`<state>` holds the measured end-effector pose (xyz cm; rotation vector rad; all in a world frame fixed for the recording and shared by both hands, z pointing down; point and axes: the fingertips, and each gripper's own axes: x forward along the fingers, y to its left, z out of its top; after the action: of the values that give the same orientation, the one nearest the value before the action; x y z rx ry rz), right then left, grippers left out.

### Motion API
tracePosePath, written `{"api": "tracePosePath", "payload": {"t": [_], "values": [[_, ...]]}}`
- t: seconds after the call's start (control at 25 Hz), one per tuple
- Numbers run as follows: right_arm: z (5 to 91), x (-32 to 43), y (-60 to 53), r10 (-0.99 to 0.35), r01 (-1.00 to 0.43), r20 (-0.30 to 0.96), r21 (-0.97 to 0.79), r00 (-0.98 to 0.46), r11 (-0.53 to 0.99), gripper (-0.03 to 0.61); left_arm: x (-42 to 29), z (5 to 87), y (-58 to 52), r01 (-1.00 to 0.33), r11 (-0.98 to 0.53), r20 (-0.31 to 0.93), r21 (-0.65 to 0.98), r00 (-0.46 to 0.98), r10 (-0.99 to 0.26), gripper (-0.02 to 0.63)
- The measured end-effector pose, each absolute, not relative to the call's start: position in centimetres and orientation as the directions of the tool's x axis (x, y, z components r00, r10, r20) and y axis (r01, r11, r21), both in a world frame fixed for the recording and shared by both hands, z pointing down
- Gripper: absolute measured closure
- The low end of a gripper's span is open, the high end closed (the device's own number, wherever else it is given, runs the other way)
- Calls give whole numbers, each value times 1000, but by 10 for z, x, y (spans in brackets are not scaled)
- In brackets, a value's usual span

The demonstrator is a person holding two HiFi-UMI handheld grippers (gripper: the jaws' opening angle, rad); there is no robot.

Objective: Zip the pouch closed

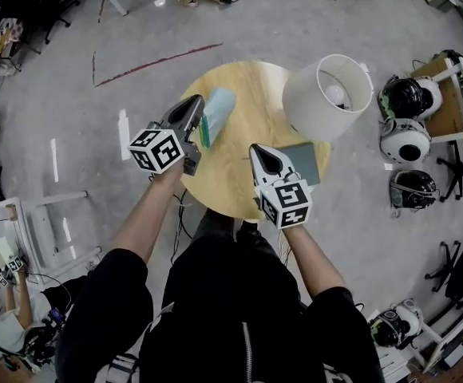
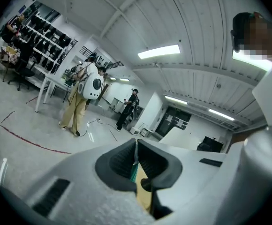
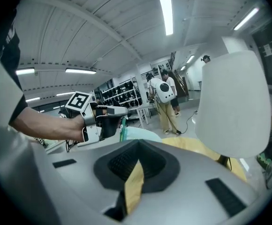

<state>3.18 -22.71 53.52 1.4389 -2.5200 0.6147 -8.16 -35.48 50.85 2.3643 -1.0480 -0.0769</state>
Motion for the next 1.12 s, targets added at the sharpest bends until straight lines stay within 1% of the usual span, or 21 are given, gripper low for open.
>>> {"api": "tracePosePath", "payload": {"t": [0.36, 0.56, 0.6, 0.64, 0.84, 1.12], "values": [[495, 5, -194, -728, -778, 279, -280, -627, 563, 574, -70, 445, -307, -586, -568, 38, 578, 715, -698, 598], [476, -14, -177, -703, -744, 249, -291, -666, 601, 572, -71, 421, -273, -566, -582, -11, 583, 711, -703, 598], [472, -18, -173, -694, -734, 246, -296, -677, 611, 545, -70, 418, -266, -565, -585, -18, 582, 710, -704, 598], [469, -20, -171, -686, -725, 242, -301, -686, 619, 543, -68, 415, -261, -563, -587, -24, 581, 709, -704, 598], [457, -27, -163, -675, -713, 237, -307, -698, 630, 484, -59, 409, -237, -564, -595, -29, 572, 712, -702, 598], [464, -42, -156, -644, -706, 290, -282, -708, 650, 459, -50, 416, -214, -591, -594, -1, 546, 709, -706, 598]]}}
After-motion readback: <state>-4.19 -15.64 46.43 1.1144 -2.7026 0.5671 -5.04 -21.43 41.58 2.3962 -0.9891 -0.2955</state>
